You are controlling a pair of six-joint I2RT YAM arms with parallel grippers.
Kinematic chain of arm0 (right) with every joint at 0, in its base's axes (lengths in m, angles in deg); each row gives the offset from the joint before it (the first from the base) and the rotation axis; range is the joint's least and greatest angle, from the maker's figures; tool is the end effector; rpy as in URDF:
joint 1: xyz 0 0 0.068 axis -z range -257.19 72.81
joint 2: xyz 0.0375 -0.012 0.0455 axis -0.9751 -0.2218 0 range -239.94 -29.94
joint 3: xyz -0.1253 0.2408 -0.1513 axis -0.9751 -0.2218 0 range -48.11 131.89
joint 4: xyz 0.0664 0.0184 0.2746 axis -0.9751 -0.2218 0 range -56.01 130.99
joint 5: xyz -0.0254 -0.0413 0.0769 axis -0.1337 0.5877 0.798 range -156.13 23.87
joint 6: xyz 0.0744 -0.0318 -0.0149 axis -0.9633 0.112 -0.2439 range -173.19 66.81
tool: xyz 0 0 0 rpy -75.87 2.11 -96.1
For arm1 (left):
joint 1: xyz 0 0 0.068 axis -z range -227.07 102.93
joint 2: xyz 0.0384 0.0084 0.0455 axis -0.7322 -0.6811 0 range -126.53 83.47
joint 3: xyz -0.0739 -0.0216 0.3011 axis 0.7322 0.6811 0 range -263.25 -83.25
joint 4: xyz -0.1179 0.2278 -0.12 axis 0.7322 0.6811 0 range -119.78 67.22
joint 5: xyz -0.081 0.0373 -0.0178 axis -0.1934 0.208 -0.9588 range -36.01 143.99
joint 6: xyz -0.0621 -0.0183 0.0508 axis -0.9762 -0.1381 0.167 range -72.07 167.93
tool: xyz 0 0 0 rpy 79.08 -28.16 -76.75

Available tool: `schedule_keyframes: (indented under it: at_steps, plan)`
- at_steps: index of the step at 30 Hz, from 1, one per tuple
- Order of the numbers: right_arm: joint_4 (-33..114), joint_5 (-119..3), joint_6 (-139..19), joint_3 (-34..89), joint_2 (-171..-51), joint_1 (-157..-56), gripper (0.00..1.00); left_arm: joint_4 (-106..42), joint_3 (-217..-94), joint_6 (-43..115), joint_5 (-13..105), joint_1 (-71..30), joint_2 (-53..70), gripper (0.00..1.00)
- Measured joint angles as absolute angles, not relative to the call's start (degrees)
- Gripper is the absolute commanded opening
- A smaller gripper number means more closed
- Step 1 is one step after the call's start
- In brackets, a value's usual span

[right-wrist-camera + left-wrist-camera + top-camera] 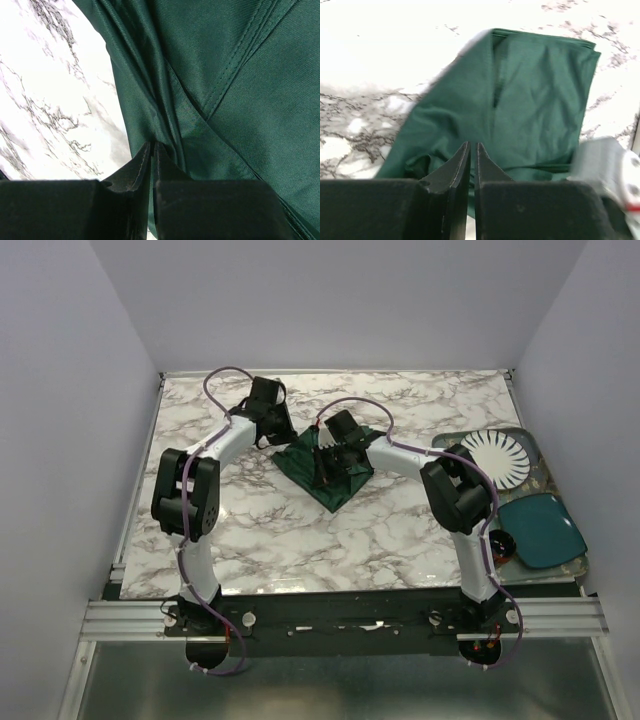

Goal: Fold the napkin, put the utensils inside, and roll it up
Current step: Roll the napkin with the utensil

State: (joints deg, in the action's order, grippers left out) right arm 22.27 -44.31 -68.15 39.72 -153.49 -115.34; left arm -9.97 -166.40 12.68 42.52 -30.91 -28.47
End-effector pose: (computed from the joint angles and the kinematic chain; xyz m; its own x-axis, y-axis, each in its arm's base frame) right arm 0.3938 0.3433 0.1441 -0.8099 -0.3315 -0.4839 -0.5532 0.7060 0.4422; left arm 0.4690 -0.1508 0.2100 -0.8186 -0.3517 -0.4540 -0.0900 0.8594 -0.5034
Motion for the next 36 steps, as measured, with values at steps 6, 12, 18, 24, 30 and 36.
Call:
schedule_keyframes:
  at_steps: [6,12,18,24,30,36]
  plan:
    - [21.5,-44.18,-68.15,40.53,-153.92,-115.34,0.13,-9.42,-163.87,14.02,42.57,-28.9,-21.98,0.01]
    - [21.33,-44.15,-68.13,40.68,-154.01,-115.34,0.13,-12.83,-151.91,12.57,38.9,-28.03,-15.38,0.0]
    - [21.29,-44.15,-68.11,40.68,-154.03,-115.34,0.13,-17.9,-146.36,9.45,34.57,-27.7,-18.53,0.0]
    - [21.15,-44.15,-67.78,40.77,-154.03,-115.34,0.13,-21.64,-146.38,8.84,34.02,-27.5,-23.27,0.0]
    - [21.05,-44.18,-67.52,40.77,-154.03,-115.34,0.14,-22.99,-146.54,8.38,34.72,-27.5,-24.65,0.0]
    - [20.19,-45.27,-65.62,40.77,-153.46,-115.45,0.31,-23.02,-147.26,7.39,35.2,-27.57,-25.43,0.0]
